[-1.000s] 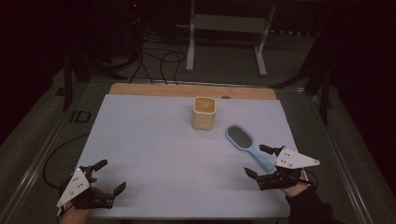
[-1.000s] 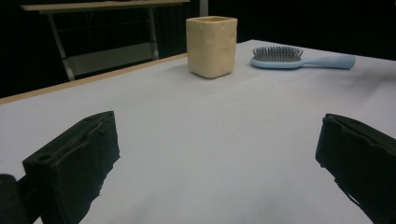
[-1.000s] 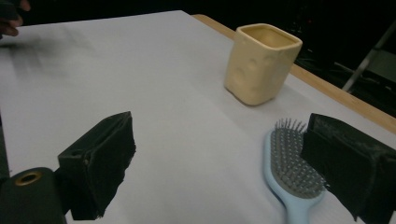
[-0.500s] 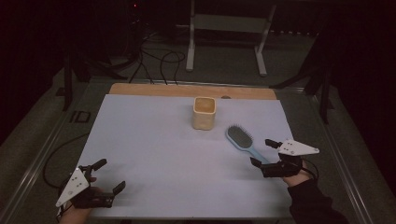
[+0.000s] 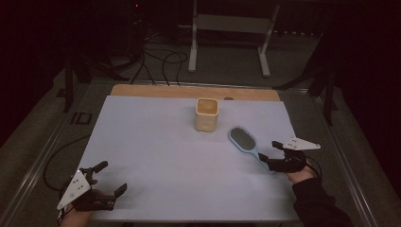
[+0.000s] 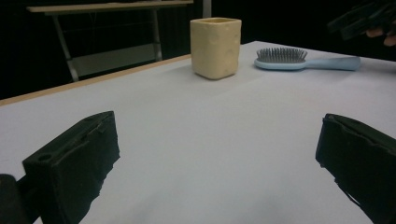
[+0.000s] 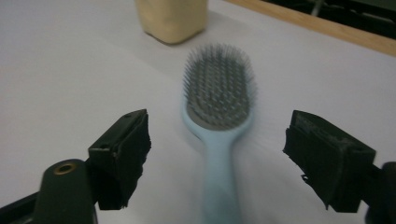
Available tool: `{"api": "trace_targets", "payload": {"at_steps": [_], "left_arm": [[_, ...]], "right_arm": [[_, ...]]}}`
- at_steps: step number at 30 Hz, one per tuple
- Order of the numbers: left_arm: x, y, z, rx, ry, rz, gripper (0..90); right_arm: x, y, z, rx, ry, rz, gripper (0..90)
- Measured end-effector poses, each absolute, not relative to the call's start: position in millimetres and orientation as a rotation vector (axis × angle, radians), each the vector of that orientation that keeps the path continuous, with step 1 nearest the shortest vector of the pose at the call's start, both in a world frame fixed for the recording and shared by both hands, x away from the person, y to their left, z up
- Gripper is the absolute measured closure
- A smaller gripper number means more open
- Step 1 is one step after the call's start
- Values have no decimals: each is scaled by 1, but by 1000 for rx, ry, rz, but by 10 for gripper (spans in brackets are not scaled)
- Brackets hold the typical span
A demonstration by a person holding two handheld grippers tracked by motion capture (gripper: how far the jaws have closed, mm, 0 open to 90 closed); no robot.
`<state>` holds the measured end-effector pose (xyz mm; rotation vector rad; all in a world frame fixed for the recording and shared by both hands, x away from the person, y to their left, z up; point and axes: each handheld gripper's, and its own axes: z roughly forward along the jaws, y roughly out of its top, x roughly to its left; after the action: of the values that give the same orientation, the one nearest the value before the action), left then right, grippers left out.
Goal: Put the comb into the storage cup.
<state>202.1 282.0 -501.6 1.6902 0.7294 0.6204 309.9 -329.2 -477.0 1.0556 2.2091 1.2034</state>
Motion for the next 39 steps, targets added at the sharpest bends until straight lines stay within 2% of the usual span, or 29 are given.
{"api": "trace_targets", "payload": {"at_steps": [9, 21, 39], "left_arm": [[202, 281, -502, 1703, 729, 625, 0], [202, 280, -502, 1710, 722, 626, 0], [202, 280, -502, 1711, 720, 625, 0]], "right_arm": [[319, -336, -491, 1124, 2215, 1070, 481], [321, -342, -497, 1135, 2257, 902, 898], [319, -335, -509, 1098, 2374, 840, 900]]}}
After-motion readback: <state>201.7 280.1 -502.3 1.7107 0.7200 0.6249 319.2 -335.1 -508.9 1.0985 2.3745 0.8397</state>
